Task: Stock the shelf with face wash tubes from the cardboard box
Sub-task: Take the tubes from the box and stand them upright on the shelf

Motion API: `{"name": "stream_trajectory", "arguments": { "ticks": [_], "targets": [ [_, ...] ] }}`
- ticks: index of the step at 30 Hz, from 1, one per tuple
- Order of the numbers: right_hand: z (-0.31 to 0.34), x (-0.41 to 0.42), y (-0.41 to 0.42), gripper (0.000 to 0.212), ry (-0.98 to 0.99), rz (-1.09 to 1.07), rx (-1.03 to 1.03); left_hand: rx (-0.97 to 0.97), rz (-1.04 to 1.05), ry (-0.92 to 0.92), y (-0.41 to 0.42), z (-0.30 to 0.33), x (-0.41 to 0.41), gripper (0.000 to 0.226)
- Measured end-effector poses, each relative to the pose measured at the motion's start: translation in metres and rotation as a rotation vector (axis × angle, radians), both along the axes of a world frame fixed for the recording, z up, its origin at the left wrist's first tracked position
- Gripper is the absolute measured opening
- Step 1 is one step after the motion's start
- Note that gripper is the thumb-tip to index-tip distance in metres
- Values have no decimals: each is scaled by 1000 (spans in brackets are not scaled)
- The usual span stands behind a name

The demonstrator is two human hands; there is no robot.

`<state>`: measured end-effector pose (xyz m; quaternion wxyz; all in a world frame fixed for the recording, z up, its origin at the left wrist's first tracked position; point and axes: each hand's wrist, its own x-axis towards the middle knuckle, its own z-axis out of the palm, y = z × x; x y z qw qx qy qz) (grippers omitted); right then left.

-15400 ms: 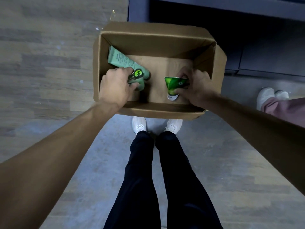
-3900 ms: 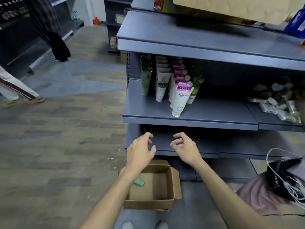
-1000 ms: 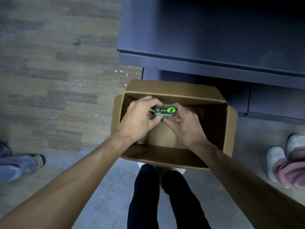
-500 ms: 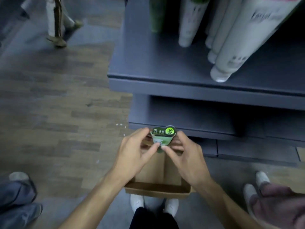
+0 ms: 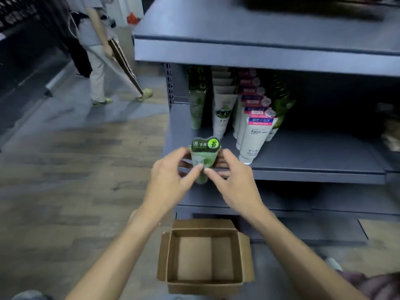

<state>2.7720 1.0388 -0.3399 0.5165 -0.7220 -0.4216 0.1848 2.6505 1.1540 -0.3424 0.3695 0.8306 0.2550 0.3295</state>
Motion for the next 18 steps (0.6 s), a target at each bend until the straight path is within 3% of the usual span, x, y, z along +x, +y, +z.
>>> {"name": "stream_trajectory", "arguments": {
  "ticks": [3,13,18],
  "targets": [
    [8,3,16,17,-21,-35,2,88,28,51,16,7,10,24],
    [-15,12,54,19,-18,-131,-66,61,101,172,41,-1,29,17],
    [-31,11,61,36,5,-160,-64,26,124,159,53,-10,36,17]
  ]
}}
